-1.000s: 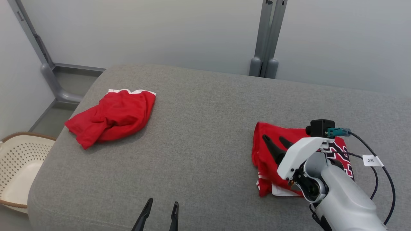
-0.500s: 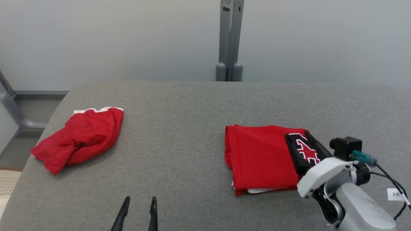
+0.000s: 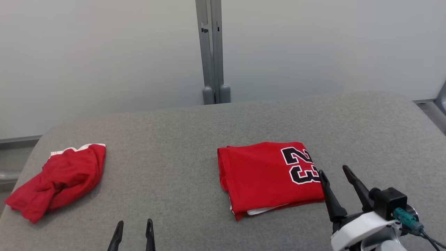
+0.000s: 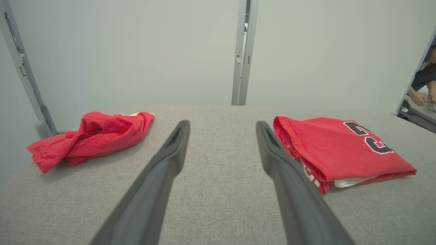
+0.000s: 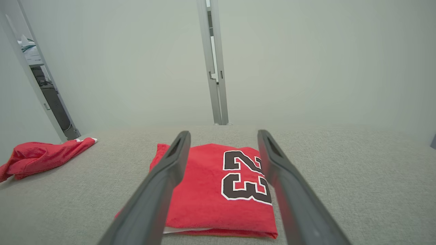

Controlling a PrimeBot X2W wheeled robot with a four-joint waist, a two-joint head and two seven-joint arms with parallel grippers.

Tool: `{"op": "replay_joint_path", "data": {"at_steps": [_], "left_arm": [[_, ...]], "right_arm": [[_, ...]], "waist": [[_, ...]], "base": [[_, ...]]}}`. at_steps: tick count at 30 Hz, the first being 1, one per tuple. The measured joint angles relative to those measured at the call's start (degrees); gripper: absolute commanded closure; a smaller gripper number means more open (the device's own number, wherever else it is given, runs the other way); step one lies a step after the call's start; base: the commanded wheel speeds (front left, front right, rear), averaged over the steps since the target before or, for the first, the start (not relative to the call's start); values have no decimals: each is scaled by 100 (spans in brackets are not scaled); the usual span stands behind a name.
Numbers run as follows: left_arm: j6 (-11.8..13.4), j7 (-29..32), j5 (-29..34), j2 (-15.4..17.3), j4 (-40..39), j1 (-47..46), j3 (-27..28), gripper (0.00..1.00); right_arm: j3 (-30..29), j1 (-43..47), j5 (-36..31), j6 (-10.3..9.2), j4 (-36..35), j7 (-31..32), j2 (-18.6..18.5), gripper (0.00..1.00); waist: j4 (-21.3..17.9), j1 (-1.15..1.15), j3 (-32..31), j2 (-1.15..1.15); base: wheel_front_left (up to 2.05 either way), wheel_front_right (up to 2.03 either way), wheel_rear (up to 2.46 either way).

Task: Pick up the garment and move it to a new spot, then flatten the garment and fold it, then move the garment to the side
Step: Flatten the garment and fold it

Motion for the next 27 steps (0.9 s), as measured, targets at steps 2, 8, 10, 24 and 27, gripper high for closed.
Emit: {"op": "replay_joint_path", "data": {"at_steps": [2, 8, 10, 24, 27], "left_arm": [[-5, 0, 8, 0, 19, 39, 53, 0], [-35, -1, 79, 0, 3, 202, 205, 0], [-55, 0, 90, -1, 9, 247, 237, 0], [-109, 0, 233, -1, 141, 306, 235, 0], [-99, -1, 233, -1, 160, 300, 230, 0]], "right_arm": [[-56, 238, -146, 1, -247, 0, 63, 0], [-49, 698, -292, 0, -435, -1, 190, 0], [0, 792, -320, 0, -428, -1, 219, 0], [-110, 1012, -325, 0, -475, -1, 400, 0], [-144, 1013, -328, 1, -502, -1, 432, 0]], "waist": [[-36, 0, -62, 0], [-127, 0, -179, 0], [-129, 0, -195, 0], [-25, 0, -196, 0], [-18, 0, -196, 0]], "base": [[0, 0, 0], [0, 0, 0], [0, 0, 0], [0, 0, 0], [0, 0, 0]]}}
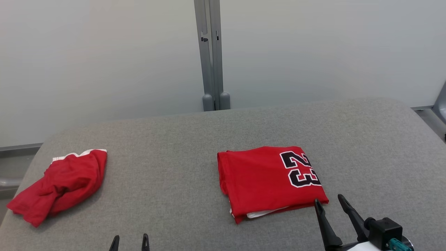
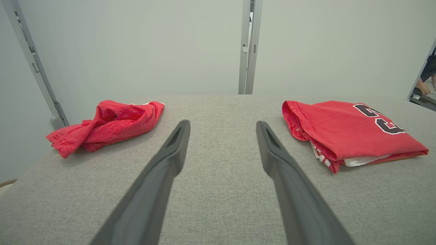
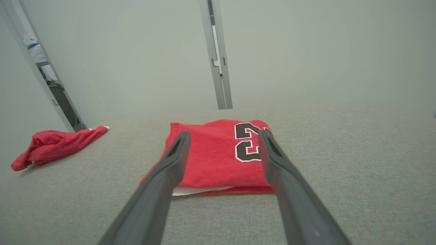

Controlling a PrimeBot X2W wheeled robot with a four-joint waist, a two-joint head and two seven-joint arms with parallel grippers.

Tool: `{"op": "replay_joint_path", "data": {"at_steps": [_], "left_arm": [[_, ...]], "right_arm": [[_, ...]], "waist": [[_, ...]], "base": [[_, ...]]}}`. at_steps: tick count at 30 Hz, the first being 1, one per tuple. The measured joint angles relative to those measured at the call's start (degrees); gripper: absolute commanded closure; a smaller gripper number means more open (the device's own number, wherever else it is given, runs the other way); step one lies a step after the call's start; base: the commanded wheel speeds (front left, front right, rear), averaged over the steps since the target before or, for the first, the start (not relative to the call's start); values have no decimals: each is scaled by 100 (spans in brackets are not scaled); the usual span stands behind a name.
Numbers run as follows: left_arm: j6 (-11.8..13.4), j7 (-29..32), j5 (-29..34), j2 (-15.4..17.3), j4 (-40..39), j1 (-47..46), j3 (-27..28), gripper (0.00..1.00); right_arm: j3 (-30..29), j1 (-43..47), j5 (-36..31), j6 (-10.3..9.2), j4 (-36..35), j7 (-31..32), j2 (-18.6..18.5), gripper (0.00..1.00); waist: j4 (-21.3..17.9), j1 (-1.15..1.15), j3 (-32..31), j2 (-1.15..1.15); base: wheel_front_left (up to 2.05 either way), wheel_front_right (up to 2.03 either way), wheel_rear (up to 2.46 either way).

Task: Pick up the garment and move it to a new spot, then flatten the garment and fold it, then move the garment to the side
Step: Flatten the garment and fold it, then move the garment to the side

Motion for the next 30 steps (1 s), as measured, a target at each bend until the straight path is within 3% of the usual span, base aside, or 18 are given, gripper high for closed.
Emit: {"op": "replay_joint_path", "data": {"at_steps": [30], "left_arm": [[-13, 1, -1, 0, 127, 15, -79, 0]], "right_arm": [[165, 109, 124, 0, 10, 0, -31, 0]], "waist": [[45, 0, -81, 0]], "base": [[0, 0, 0]]}}
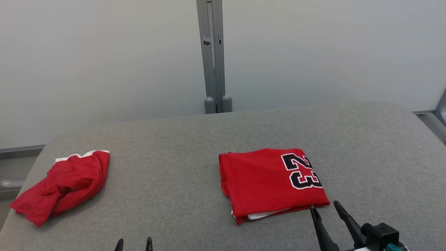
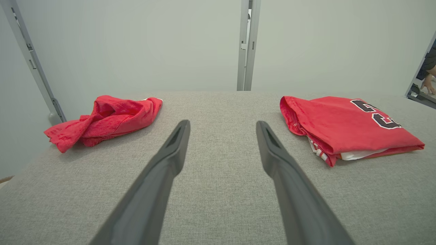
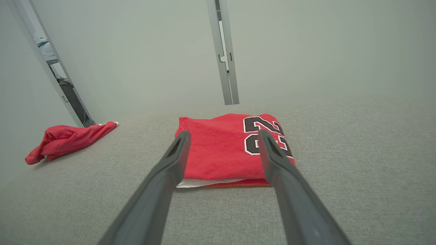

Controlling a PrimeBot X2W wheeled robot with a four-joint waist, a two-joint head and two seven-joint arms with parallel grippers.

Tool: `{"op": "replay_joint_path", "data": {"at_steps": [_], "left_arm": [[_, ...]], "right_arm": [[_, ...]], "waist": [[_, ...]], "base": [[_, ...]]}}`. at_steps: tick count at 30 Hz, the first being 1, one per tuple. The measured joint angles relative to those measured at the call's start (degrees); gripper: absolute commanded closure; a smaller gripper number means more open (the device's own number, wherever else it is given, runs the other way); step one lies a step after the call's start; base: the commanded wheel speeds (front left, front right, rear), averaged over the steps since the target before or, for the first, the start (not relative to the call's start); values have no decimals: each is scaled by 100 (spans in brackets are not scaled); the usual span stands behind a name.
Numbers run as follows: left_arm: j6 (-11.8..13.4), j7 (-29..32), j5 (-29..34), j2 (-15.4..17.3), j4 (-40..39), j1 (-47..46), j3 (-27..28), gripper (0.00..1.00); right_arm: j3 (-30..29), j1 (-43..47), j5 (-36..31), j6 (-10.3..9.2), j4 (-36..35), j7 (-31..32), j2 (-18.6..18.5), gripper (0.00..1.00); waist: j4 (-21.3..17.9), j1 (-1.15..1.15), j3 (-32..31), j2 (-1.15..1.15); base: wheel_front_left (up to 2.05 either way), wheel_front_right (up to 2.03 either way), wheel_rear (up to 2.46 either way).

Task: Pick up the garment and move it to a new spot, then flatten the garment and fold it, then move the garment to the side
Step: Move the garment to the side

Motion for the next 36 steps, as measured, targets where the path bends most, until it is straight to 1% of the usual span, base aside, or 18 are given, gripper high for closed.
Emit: {"op": "replay_joint_path", "data": {"at_steps": [11, 16, 18, 22, 25, 27, 30, 33, 36], "left_arm": [[4, 0, 0, 0, 33, -16, -94, 0], [-3, 0, 0, 1, 43, -110, -183, 0], [-3, 0, 1, 1, 34, -166, -248, 0], [-46, 0, 19, 1, 33, -336, -400, 0], [-94, 0, 40, 0, 44, -471, -538, 0], [-103, 0, 66, 0, 57, -552, -612, 0], [-141, 0, 86, 0, 82, -660, -730, 0], [-154, 0, 116, 0, 97, -785, -837, 0], [-169, 0, 122, 0, 99, -914, -955, 0]], "right_arm": [[96, -27, 131, -1, 14, 0, -60, 0], [136, -308, 564, 0, 112, 0, -134, 0], [204, -494, 831, -1, 189, 0, -252, 0], [401, -1006, 1581, 0, 445, 0, -593, 0], [608, -1441, 2315, 0, 902, 0, -1021, 0], [893, -1742, 2978, -1, 1194, 47, -1317, 0], [1251, -2144, 3935, -1, 1365, 497, -1728, 0], [1412, -2359, 4988, -1, 1332, 1036, -2060, 0], [1511, -2543, 5642, -1, 1245, 1446, -2447, 0]], "waist": [[35, 0, 99, 0], [49, 0, 238, 0], [55, 0, 312, 0], [76, 0, 499, 0], [106, 0, 661, 0], [133, 0, 769, 0], [174, 0, 928, 0], [233, 0, 1083, 0], [312, 0, 1242, 0]], "base": [[0, 0, 0], [0, 0, 0], [0, 0, 0], [0, 0, 0], [0, 0, 0], [0, 0, 0], [0, 0, 0], [0, 0, 0], [0, 0, 0]]}}
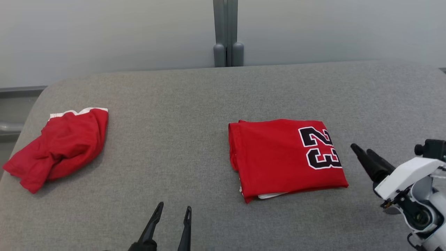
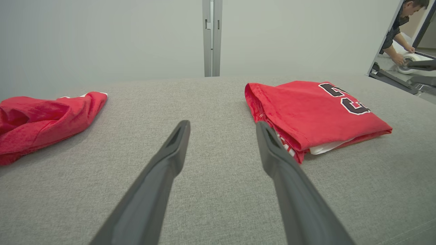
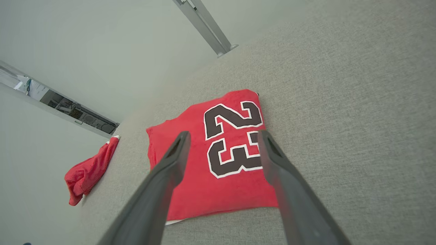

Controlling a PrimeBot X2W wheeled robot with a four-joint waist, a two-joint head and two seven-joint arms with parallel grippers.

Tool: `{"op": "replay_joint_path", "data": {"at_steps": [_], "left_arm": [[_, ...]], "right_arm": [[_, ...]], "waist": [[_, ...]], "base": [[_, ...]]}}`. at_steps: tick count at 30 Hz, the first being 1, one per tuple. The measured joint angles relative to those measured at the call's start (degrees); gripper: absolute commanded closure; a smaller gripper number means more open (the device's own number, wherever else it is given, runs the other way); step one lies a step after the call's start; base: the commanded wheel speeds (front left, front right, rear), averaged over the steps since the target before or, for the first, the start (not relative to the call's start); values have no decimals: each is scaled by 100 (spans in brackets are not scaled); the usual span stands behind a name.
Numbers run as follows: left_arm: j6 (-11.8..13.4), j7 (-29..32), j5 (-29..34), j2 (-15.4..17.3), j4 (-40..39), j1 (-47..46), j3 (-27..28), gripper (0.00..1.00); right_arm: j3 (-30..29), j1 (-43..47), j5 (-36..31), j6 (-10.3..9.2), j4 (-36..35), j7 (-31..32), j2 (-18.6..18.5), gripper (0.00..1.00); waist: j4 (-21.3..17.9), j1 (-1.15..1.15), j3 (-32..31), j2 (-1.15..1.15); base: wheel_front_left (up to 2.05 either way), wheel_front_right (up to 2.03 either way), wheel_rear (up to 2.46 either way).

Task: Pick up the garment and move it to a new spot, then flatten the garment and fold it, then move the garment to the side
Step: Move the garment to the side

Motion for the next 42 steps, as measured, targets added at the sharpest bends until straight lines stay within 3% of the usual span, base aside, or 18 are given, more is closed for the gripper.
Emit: {"op": "replay_joint_path", "data": {"at_steps": [8, 21, 22, 23, 24, 25, 26, 32, 42], "left_arm": [[25, 0, -63, -2, 4, -511, -363, 0], [76, 0, -108, -3, 100, -945, -622, 0], [77, 0, -107, -3, 101, -954, -631, 0], [78, 0, -105, -3, 100, -961, -635, 0], [79, 0, -105, -3, 101, -963, -645, 0], [81, 0, -104, -3, 103, -968, -653, 0], [81, 0, -104, -3, 101, -978, -656, 0], [69, 0, -33, -2, 21, -1104, -679, 0], [-130, 0, 304, -5, -566, -1900, -948, 0]], "right_arm": [[183, -553, 653, 0, 153, 456, -589, 0], [783, -946, 810, 0, 693, 762, -713, 0], [820, -953, 818, 0, 709, 760, -704, 7], [853, -967, 845, 0, 722, 756, -699, 46], [884, -988, 850, 0, 728, 737, -698, 56], [916, -1004, 855, 0, 728, 723, -694, 87], [947, -1016, 867, 0, 716, 724, -692, 100], [1091, -1302, 697, 0, 537, 407, -938, 100], [1057, -2590, 20, 1, 876, -576, -1800, 100]], "waist": [[218, 0, 567, 0], [607, 0, 1248, 0], [620, 0, 1270, 0], [631, 0, 1295, 0], [637, 0, 1319, 0], [640, 0, 1343, 0], [639, 0, 1362, 0], [578, 0, 1539, 0], [310, 0, 2311, 0]], "base": [[0, 0, 0], [0, 0, 0], [0, 0, 0], [0, 0, 0], [0, 0, 0], [0, 0, 0], [0, 0, 0], [0, 0, 0], [0, 0, 0]]}}
